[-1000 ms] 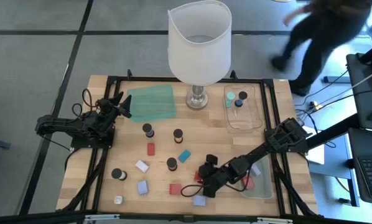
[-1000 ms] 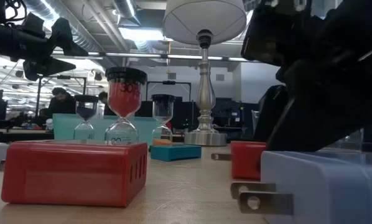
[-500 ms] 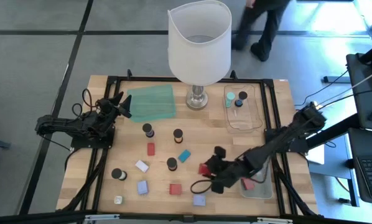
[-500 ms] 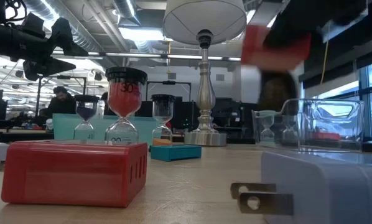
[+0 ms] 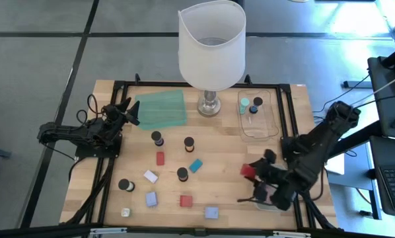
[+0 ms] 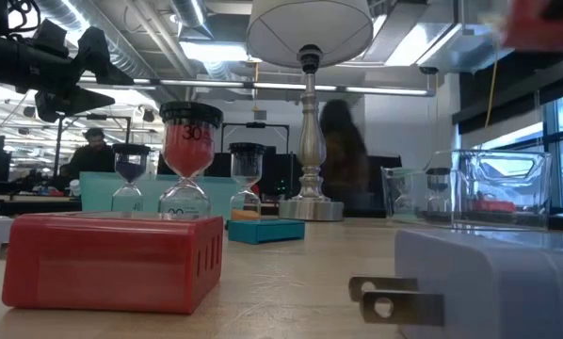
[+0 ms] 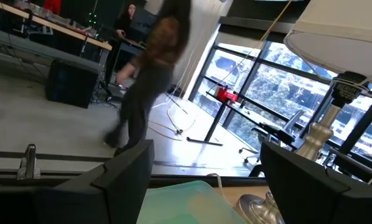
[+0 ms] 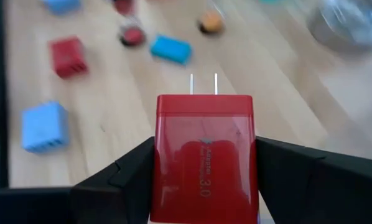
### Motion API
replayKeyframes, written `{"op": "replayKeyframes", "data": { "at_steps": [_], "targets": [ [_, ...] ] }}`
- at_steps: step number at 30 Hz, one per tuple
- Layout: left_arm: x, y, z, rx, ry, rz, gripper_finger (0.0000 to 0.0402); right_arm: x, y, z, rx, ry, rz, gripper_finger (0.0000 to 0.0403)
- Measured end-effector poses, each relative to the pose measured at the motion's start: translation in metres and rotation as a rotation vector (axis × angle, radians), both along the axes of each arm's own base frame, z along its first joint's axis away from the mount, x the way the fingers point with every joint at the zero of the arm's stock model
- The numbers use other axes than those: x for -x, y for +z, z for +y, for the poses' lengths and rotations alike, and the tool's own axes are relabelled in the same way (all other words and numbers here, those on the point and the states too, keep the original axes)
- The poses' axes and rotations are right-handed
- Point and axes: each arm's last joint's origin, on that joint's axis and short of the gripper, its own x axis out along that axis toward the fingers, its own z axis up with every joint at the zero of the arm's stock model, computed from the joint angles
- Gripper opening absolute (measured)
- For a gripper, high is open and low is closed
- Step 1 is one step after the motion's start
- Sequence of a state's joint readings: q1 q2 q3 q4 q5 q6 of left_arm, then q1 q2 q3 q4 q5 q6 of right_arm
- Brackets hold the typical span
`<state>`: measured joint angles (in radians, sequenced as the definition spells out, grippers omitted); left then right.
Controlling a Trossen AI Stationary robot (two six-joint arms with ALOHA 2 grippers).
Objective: Pick & Place Office items
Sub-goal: Put the top red charger adapter into the gray bin
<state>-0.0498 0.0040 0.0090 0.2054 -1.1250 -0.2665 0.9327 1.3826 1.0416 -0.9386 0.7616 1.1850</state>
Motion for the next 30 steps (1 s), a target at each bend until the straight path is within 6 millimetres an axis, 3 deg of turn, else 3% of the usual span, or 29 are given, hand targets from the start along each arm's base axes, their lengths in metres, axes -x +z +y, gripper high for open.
{"op": "replayKeyframes", "data": {
  "at_steps": [7,14,23,30],
  "targets": [
    [0.0,0.0,0.0,0.0,0.0,0.0,0.029,0.043,-0.012,0.005,-0.034,-0.146,0.107,0.0222],
    [0.0,0.0,0.0,0.0,0.0,0.0,0.029,0.07,-0.05,0.004,-0.067,-0.25,0.147,0.0223],
    [0.0,0.0,0.0,0.0,0.0,0.0,0.029,0.08,-0.091,0.006,-0.233,-0.245,0.135,0.0223],
    [0.0,0.0,0.0,0.0,0.0,0.0,0.029,0.079,-0.095,0.007,-0.256,-0.216,0.108,0.0223]
  ]
}}
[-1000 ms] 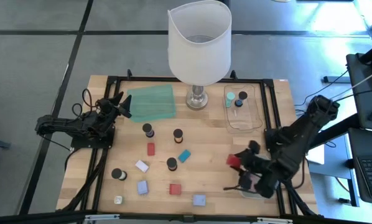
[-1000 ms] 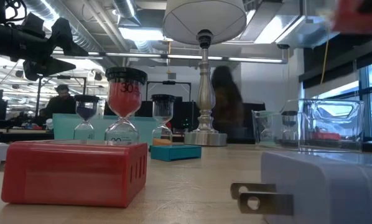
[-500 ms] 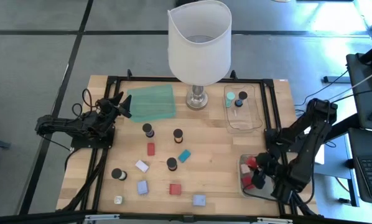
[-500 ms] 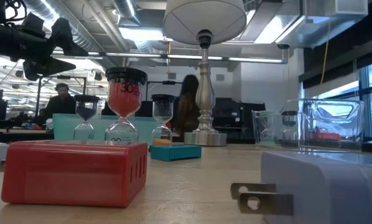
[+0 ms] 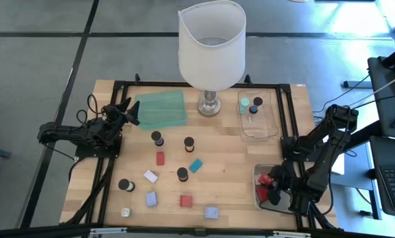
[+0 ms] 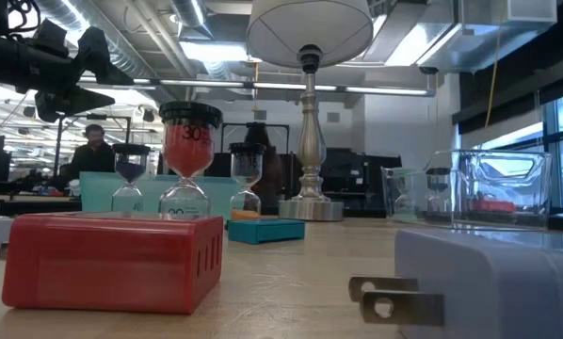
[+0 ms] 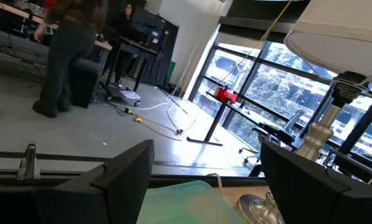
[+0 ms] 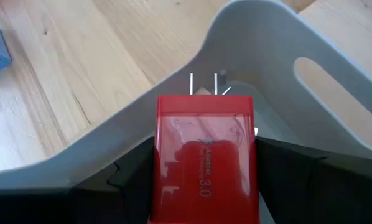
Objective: Pick & Place Office items
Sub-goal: Put the top red charger adapter into the gray bin
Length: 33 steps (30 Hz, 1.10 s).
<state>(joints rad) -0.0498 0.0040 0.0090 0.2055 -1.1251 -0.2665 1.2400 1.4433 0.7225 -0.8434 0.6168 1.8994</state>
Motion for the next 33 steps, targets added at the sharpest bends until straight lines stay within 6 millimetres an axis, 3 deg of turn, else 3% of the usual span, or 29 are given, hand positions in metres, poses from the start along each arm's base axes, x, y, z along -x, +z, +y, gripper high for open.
{"op": "replayKeyframes", "data": {
  "at_steps": [7,24,33],
  "targets": [
    [0.0,0.0,0.0,0.0,0.0,0.0,0.029,0.0,0.0,0.0,-0.001,0.002,0.007,0.0228],
    [0.0,0.0,0.0,0.0,0.0,0.0,0.029,0.0,0.002,-0.001,-0.001,0.02,0.015,0.0304],
    [0.0,0.0,0.0,0.0,0.0,0.0,0.029,0.0,0.042,-0.008,0.111,0.086,0.123,0.0318]
  ]
}}
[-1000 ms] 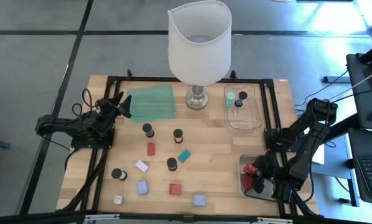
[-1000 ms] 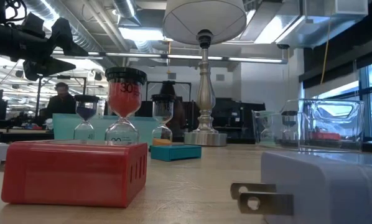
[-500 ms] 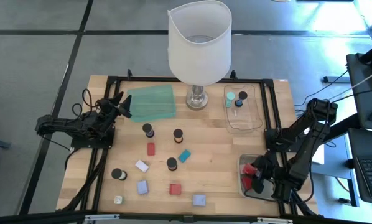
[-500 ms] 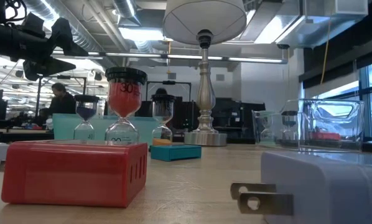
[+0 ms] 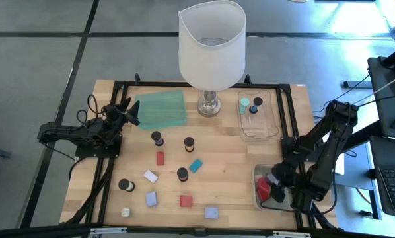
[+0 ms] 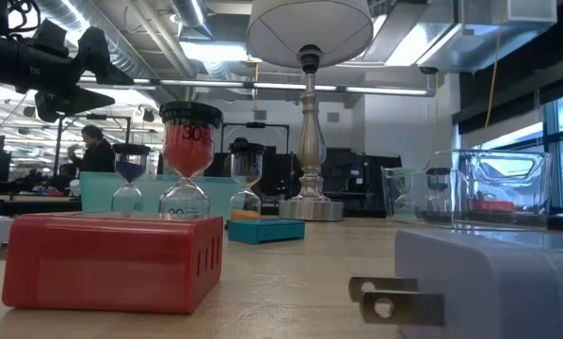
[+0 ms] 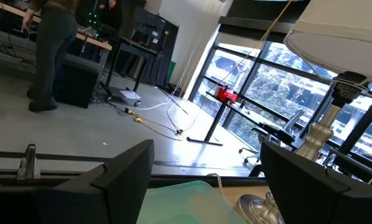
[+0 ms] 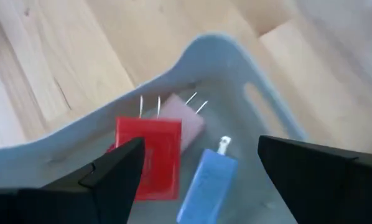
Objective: Pick & Place Office items
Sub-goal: Put the top red charger adapter into the gray bin, then move the yellow hourglass to the center of the table
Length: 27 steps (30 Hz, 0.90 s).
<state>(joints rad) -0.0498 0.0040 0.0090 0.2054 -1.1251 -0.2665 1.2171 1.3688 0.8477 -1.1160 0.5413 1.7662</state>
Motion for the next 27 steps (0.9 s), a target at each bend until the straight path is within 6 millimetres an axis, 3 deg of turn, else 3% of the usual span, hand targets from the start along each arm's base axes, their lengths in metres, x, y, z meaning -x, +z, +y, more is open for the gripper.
{"op": "replayKeyframes", "data": {
  "at_steps": [12,27],
  "targets": [
    [0.0,0.0,0.0,0.0,0.0,0.0,0.029,-0.01,0.083,-0.004,0.165,0.071,-0.193,0.0318],
    [0.0,0.0,0.0,0.0,0.0,0.0,0.029,-0.047,0.146,-0.019,0.149,-0.119,-0.498,0.0318]
  ]
}}
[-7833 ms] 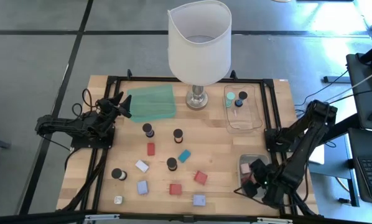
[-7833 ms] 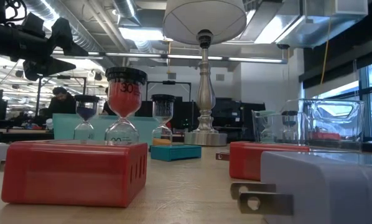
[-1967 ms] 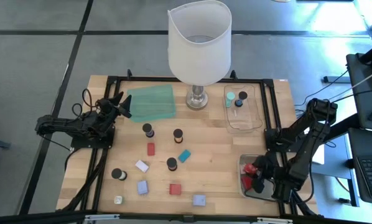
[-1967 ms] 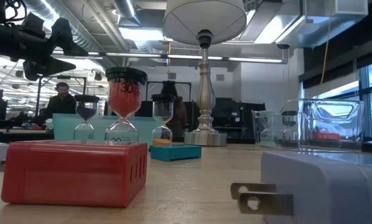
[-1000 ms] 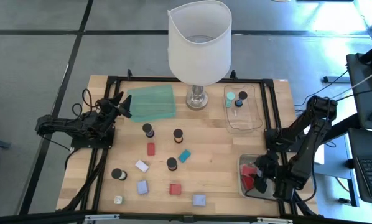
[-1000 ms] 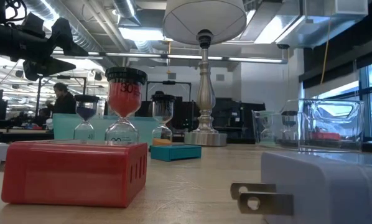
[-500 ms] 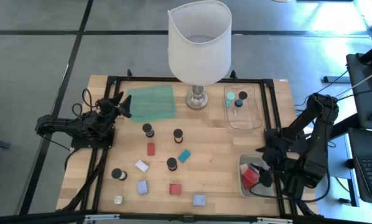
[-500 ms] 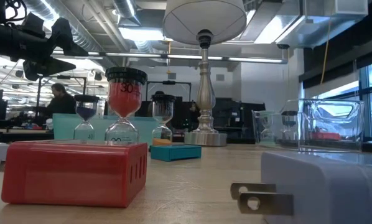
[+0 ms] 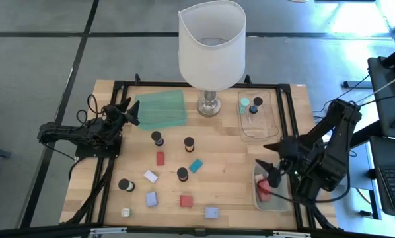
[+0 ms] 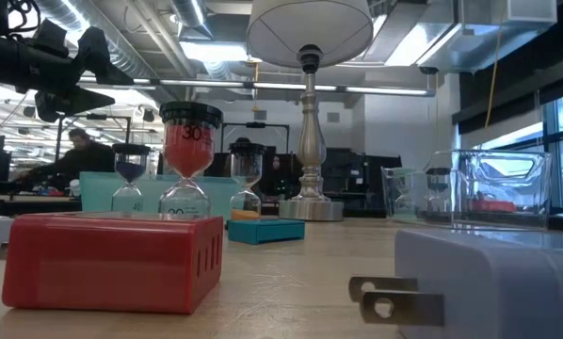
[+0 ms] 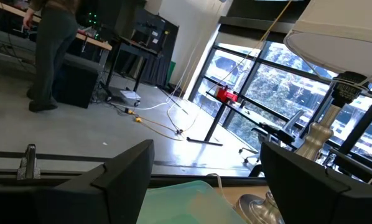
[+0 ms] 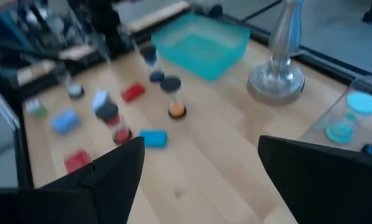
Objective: Pick & Place Office items
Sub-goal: Move the yellow hourglass to the center of the table
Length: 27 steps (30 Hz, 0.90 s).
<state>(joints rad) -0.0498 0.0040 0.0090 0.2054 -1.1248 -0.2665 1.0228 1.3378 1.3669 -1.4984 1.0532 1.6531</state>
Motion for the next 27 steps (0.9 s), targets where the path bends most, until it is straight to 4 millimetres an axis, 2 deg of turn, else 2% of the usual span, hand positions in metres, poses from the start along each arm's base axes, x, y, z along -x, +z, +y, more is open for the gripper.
{"op": "replayKeyframes", "data": {
  "at_steps": [12,19,27],
  "targets": [
    [0.0,0.0,0.0,0.006,0.006,-0.008,0.029,-0.026,0.008,-0.014,-0.061,-0.147,-0.121,0.0318],
    [0.0,0.001,0.0,0.179,-0.032,-0.346,0.029,-0.04,0.011,-0.018,-0.13,-0.209,-0.179,0.0318],
    [0.0,0.001,0.0,0.209,-0.041,-0.401,0.029,-0.051,0.011,-0.03,-0.121,-0.27,-0.183,0.0318]
  ]
}}
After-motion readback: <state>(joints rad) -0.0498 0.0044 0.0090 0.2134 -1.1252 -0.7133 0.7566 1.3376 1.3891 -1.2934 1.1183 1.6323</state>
